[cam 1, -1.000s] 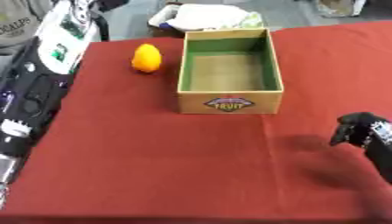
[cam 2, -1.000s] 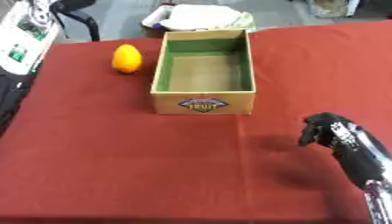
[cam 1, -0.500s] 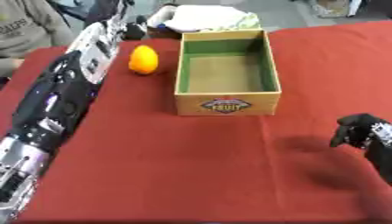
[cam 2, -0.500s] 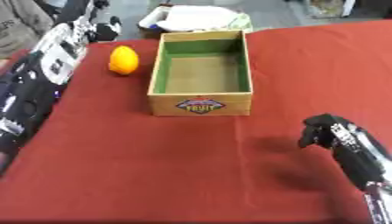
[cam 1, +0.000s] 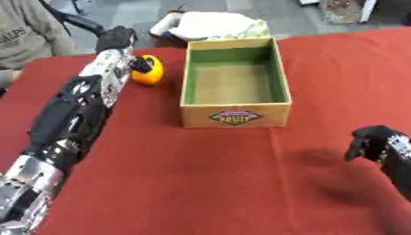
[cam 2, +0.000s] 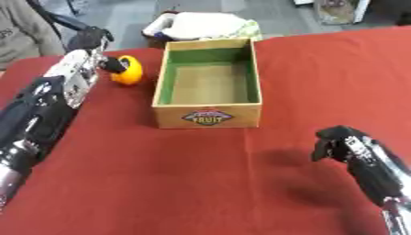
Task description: Pick up objects on the table and place them in the box.
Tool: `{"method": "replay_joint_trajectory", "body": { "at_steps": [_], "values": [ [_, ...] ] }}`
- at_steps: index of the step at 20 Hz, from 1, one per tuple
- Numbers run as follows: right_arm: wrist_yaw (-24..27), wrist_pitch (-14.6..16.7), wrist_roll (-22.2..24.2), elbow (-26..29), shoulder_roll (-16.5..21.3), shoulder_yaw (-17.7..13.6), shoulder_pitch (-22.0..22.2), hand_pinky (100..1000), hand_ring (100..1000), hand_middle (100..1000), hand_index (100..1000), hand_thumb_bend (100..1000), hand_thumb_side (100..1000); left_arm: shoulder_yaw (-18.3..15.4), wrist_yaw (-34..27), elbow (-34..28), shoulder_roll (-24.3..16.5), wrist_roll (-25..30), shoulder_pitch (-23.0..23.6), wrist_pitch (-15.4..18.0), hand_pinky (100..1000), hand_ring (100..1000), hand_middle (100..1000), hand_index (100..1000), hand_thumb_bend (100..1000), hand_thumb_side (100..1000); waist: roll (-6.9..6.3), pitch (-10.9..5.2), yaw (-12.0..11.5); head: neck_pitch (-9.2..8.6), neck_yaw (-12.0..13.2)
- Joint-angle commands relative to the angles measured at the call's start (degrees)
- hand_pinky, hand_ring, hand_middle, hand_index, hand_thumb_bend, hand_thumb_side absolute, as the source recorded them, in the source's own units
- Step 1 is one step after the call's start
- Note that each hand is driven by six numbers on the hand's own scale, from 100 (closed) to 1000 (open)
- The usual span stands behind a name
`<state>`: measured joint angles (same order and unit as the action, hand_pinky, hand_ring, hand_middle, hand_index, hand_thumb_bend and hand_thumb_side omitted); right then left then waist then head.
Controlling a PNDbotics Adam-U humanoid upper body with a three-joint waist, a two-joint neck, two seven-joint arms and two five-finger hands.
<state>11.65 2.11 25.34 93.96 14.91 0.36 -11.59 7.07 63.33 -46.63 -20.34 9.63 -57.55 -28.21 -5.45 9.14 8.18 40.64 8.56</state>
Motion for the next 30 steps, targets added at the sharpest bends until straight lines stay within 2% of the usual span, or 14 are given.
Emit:
{"method": "replay_joint_trajectory", "body": {
  "at_steps": [1,5,6,7,9,19,26,30],
  "values": [
    [0.36,0.04,0.07,1.26,0.62,-0.1,-0.75,568,545,519,684,100,733,-0.69,1.77,-0.22,-0.6,2.1,-1.04,-0.43,739,765,785,843,389,327,0.32,-0.76,-0.01,-0.94,-0.14],
    [0.34,0.03,0.07,1.26,0.56,-0.12,-0.81,568,545,519,684,100,733,-0.8,3.05,0.28,-0.09,4.5,-0.55,-1.11,748,774,797,858,409,341,0.36,-0.67,0.06,-1.03,-0.1],
    [0.34,0.04,0.07,1.26,0.55,-0.12,-0.85,568,545,519,684,100,733,-0.88,3.22,0.42,0.07,4.81,-0.35,-1.29,751,776,801,863,457,311,0.36,-0.62,0.1,-1.11,-0.09],
    [0.35,0.04,0.07,1.27,0.53,-0.13,-0.89,568,545,519,684,100,733,-0.95,3.3,0.55,0.22,4.99,-0.17,-1.44,750,776,801,864,401,341,0.36,-0.58,0.13,-1.16,-0.09],
    [0.33,0.03,0.06,1.27,0.51,-0.15,-0.96,568,545,520,684,100,740,-1.09,3.29,0.7,0.51,4.73,0.22,-1.82,749,775,800,865,396,338,0.38,-0.48,0.2,-1.26,-0.05],
    [0.25,0.11,-0.03,1.3,0.52,-0.28,-1.16,568,545,520,685,100,733,-1.27,5.89,2.78,1.48,0.17,1.74,-5.01,725,738,756,839,412,341,0.47,-0.06,0.3,-1.34,0.1],
    [0.18,0.17,-0.05,1.28,0.53,-0.33,-1.24,568,545,520,685,100,733,-1.42,6.15,2.51,1.84,-4.03,2.22,-5.87,670,636,646,776,368,303,0.53,0.08,0.29,-1.39,0.17],
    [0.14,0.17,-0.04,1.27,0.56,-0.33,-1.25,567,545,520,685,100,733,-1.53,5.04,2.0,1.96,-8.33,2.22,-6.43,671,640,659,785,343,280,0.51,0.17,0.29,-1.44,0.11]
  ]
}}
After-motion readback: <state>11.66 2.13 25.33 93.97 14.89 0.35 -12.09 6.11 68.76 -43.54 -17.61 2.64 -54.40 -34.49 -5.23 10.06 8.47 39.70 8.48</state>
